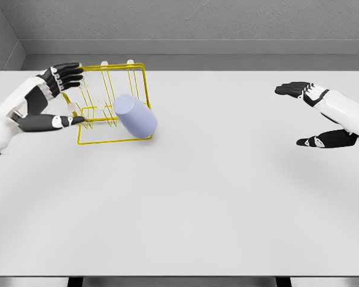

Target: Place the cup on the cup holder with both arms

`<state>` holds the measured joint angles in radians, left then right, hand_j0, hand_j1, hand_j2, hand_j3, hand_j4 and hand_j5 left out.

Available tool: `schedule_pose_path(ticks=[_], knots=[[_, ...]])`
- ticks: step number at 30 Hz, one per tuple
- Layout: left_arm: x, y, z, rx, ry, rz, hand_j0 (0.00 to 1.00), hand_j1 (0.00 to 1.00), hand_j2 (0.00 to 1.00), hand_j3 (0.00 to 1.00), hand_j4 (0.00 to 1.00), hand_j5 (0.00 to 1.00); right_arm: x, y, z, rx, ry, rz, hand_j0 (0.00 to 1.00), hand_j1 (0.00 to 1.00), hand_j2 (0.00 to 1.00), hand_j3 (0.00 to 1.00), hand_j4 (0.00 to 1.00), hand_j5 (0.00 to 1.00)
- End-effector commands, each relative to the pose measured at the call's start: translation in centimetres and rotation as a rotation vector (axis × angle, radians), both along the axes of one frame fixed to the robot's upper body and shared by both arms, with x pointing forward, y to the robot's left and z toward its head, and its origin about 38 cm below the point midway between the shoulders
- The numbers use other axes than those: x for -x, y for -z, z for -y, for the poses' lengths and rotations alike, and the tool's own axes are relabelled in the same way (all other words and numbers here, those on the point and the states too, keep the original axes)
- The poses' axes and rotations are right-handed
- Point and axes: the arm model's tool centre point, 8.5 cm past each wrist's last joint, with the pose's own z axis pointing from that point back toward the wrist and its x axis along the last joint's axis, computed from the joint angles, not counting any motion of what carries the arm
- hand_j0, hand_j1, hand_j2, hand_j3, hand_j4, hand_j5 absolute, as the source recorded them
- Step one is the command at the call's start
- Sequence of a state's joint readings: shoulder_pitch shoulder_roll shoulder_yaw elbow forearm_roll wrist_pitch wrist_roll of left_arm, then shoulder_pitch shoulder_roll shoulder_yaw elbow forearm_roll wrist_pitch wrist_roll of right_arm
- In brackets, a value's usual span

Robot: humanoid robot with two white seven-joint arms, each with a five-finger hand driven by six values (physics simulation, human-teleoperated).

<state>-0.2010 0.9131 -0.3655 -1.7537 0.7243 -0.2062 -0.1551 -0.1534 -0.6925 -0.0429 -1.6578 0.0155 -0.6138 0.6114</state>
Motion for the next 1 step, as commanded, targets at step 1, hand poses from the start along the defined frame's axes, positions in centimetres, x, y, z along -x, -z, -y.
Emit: schedule_pose_path(ticks=[1], knots=[[-0.3,-2.73,-2.0,0.003,-0.042,0.077,1.0,1.0,1.0,1.0,1.0,1.0,0.0,-0.07,0.03,-0.008,0.0,-0.002,1.0,1.0,1.0,1.0,1.0,1.0]])
